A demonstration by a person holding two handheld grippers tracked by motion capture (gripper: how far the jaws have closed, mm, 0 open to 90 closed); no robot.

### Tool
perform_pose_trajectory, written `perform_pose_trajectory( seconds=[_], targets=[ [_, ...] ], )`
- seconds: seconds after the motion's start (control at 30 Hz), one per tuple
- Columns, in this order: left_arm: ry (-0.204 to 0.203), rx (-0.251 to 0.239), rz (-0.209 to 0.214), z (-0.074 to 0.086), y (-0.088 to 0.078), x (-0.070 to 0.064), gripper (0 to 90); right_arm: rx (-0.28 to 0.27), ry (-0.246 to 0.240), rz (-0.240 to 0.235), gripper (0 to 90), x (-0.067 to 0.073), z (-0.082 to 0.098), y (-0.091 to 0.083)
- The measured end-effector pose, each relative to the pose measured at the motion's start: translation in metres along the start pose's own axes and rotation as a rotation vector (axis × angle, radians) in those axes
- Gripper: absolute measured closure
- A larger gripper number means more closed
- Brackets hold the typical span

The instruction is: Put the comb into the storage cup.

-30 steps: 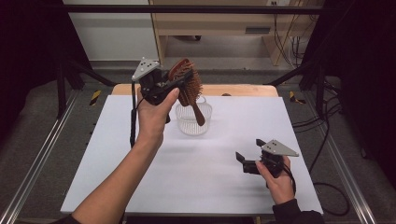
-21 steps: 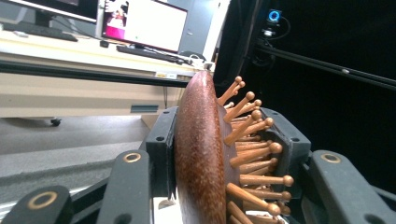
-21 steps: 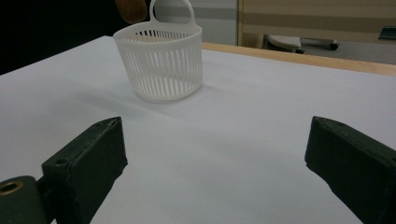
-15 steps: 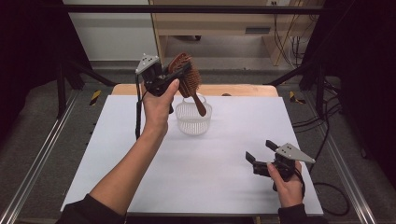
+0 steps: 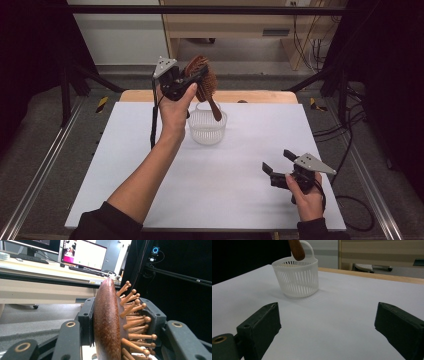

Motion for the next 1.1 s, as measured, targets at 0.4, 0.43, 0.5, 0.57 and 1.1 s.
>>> perform_pose_trajectory(
  seconds=[0.4,0.43,0.5,0.57,1.1],
  targets=[
    [0.027,0.011,-0.009,0.013,0.004,0.002,51.9,0.006,-0.002,-0.01,6.9,0.0,0.001,0.001],
    [0.027,0.011,-0.009,0.013,0.004,0.002,51.8,0.006,-0.002,-0.01,6.9,0.0,0.001,0.001],
    [0.027,0.012,-0.008,0.015,0.005,0.002,51.9,0.005,-0.002,-0.011,7.0,0.0,0.001,0.001],
    [0.032,0.011,-0.01,0.017,0.004,0.003,51.9,0.003,-0.001,-0.012,7.0,0.0,0.001,0.001],
    [0.048,0.011,-0.025,0.031,0.008,0.004,51.8,0.003,0.003,-0.023,7.1,0.001,0.001,0.002]
  ],
)
Point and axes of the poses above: each handheld gripper's, and its own axes: y roughly forward along the jaws, z roughly out of its underside, x roughly to its left, the point moved 9 cm from there along y, roughly forward along the jaws, and after that the axes turned 4 degrees about -z, right-handed, at the moved point
